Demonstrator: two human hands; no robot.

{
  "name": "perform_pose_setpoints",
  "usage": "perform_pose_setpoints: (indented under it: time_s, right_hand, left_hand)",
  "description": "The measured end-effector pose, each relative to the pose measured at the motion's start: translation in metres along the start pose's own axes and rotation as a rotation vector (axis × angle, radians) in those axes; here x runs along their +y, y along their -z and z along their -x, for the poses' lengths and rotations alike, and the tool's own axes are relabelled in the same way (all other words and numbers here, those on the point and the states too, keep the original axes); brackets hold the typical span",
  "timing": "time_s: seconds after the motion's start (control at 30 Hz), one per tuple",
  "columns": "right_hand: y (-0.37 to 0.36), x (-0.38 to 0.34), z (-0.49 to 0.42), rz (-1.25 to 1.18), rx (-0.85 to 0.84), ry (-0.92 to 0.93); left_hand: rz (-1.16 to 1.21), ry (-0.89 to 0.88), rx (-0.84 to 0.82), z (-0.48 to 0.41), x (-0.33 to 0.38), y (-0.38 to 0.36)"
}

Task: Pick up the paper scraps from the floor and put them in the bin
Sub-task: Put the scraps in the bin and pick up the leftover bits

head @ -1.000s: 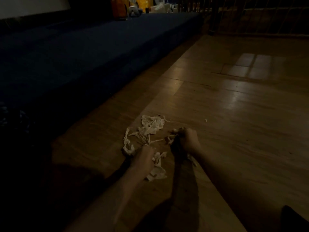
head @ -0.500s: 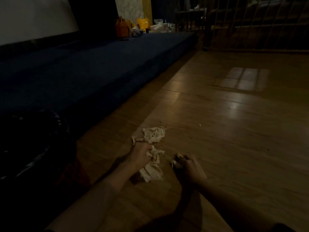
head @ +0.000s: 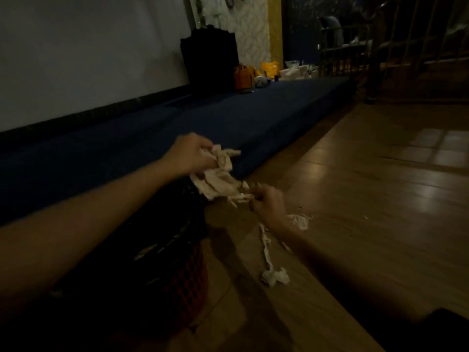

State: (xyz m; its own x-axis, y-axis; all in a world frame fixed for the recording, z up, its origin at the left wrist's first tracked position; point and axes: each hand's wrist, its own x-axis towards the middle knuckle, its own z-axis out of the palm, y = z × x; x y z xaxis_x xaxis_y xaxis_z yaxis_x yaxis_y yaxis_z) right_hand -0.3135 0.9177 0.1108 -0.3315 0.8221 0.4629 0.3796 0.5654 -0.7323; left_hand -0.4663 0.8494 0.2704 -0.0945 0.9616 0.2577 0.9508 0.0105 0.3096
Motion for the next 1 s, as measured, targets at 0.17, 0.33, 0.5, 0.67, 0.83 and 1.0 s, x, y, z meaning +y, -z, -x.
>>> perform_pose_setpoints:
  time_s: [0.17,0.33,0.5,0.67,0.83,1.0]
  right_hand:
    - [-0.025,-0.112,-0.034,-0.042,-0.052,0.247]
    - [-0.091,-0.176,-0.046,0.283,-0.426,0.287]
    - [-0.119,-0.188,-0.041,0.568,-0.829,0.258]
    - [-0.096,-0.181,-0.046,0.507,-0.682,0.351]
    - [-0.026,-0.129,-0.068,0.410,-0.434,0.334]
    - [0.046,-0.014,-0.069,0.425,-0.466,0.066]
  left_hand:
    - [-0.062,0.137,-0.067,0.018,-0.062,0.085]
    - [-0.076,0.313,-0.357,0.056,-0.143,0.086]
    - [0.116,0.393,-0.582,0.089,-0.191,0.054]
    - [0.103,0.257,-0.377,0.073,-0.174,0.046]
    - [0.096,0.030,-0.108,0.029,-0.100,0.023]
    - [0.083,-0.002,-0.146,-0.030,-0.022,-0.044]
